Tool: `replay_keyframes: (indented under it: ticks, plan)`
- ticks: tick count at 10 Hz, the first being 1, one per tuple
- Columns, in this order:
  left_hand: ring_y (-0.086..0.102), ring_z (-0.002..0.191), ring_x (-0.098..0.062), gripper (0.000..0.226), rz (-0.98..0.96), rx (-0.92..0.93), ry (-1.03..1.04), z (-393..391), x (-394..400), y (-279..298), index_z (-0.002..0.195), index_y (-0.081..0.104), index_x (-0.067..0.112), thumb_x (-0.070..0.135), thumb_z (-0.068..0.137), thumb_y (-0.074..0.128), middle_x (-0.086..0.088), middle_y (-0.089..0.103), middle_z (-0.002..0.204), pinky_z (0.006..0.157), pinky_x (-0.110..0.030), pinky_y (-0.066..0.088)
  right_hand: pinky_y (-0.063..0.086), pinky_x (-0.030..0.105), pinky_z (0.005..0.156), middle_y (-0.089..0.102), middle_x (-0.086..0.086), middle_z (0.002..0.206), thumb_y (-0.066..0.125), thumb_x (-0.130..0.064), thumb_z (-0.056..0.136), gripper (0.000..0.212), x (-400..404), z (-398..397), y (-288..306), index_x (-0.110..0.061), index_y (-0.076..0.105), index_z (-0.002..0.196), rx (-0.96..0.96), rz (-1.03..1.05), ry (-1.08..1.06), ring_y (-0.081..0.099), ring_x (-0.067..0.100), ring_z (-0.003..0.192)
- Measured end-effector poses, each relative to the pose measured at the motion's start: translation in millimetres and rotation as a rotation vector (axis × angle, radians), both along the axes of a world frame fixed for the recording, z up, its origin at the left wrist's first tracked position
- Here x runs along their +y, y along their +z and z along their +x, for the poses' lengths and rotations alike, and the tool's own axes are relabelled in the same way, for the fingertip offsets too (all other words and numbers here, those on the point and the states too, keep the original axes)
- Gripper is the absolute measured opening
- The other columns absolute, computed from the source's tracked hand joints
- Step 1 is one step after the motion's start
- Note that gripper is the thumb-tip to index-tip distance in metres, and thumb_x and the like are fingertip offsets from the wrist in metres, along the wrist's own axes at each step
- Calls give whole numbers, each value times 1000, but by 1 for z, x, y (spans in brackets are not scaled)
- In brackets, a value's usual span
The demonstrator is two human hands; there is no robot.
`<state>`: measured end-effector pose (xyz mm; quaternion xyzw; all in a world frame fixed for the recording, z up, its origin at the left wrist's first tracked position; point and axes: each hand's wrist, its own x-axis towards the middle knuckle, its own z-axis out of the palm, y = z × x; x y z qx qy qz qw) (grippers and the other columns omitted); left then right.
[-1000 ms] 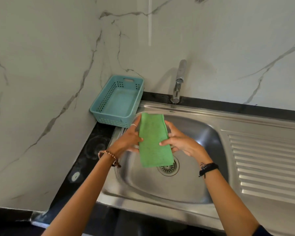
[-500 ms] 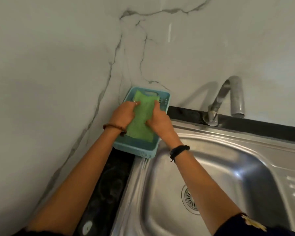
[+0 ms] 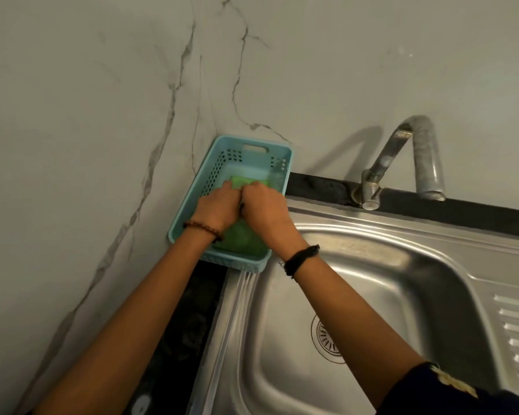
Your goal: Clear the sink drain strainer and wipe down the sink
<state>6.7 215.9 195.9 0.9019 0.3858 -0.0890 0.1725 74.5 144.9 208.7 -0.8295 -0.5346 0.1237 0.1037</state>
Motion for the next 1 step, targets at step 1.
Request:
replay_keyframes:
  ticks: [1]
  plan:
    - [58,104,-33,25,115,-329,51,-1,-36,16,109,57,4,14,91,44,-15,59,117,83,-45,49,44,39,67,62,15,108,45,-9,90,18,-35,7,21,-3,57,103,-71,161,-24,62,37,96]
